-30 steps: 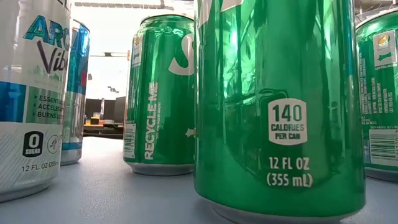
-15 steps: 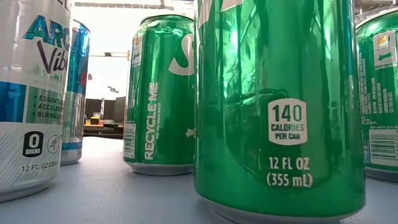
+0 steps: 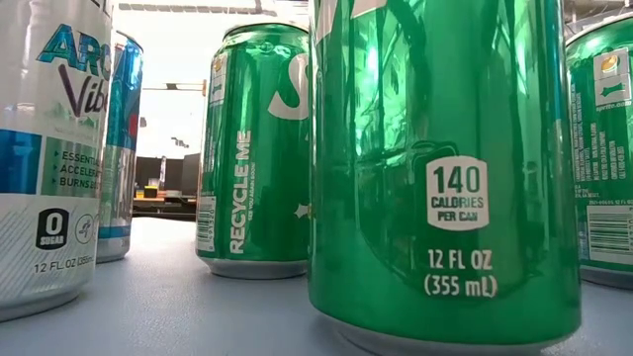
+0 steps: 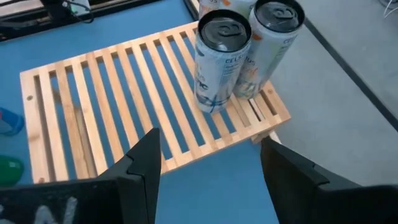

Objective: Place canned beverage on shelf
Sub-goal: Put the white blue soda can on the shelf aligned with the other white blue soda can

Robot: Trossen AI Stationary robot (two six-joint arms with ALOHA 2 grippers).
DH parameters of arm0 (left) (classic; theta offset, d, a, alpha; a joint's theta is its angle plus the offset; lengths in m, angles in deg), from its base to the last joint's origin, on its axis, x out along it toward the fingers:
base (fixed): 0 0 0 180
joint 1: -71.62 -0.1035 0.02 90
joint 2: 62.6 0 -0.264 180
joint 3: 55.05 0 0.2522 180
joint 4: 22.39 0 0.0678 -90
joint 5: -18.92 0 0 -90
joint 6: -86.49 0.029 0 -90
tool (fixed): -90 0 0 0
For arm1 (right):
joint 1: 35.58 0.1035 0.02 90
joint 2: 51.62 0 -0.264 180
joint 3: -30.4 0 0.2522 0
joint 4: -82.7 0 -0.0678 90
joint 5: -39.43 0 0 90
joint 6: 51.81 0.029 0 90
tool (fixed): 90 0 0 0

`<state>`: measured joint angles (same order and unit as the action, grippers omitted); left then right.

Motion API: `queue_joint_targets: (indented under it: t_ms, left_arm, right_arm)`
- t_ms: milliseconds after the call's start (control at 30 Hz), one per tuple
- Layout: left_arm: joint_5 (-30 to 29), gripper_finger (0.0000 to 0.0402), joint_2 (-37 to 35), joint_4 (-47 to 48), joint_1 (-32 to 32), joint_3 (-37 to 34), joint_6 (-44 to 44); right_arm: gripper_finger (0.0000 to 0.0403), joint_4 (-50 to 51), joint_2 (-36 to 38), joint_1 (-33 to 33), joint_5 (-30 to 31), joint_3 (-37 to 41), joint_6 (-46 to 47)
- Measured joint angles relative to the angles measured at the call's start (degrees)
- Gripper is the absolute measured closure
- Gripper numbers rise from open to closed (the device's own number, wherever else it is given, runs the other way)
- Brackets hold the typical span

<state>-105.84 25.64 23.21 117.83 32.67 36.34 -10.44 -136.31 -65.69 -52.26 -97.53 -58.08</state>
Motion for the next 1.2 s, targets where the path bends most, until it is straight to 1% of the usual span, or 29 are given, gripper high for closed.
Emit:
queue_joint_targets:
  t_ms: [133,300,433,533,633,833,1000,1200]
  left_arm:
    - [1.1,0.0083,0.0,-4.9,0.1,-2.2,0.4]
    - [-0.5,0.0083,0.2,-6.9,0.0,-2.1,2.5]
    - [1.0,0.0083,3.3,-9.2,0.0,-2.0,5.2]
    - [3.4,0.0083,6.6,-14.1,0.0,-1.9,7.0]
    - [3.5,0.0083,8.9,-16.9,0.0,-0.9,7.5]
    - [2.1,0.0083,9.9,-15.4,0.8,-0.5,7.0]
    - [2.1,0.0083,9.7,-9.9,1.4,-0.5,3.5]
    - [2.3,0.0083,8.7,-6.3,1.5,0.0,1.2]
  right_arm:
    - [0.0182,0.0,0.0,0.7,0.0,0.0,1.2]
    - [0.0182,0.1,0.0,1.2,0.1,0.0,1.8]
    - [0.0182,0.2,0.0,1.2,0.1,0.0,1.9]
    - [0.0182,0.6,0.0,1.2,0.1,0.1,2.4]
    - [0.0182,1.2,0.0,1.2,0.1,0.1,2.4]
    - [0.0182,1.3,0.0,1.1,0.1,0.1,2.4]
    - [0.0182,1.3,0.0,1.1,0.2,0.1,3.2]
    - [0.0182,2.0,0.0,1.1,0.2,0.1,3.1]
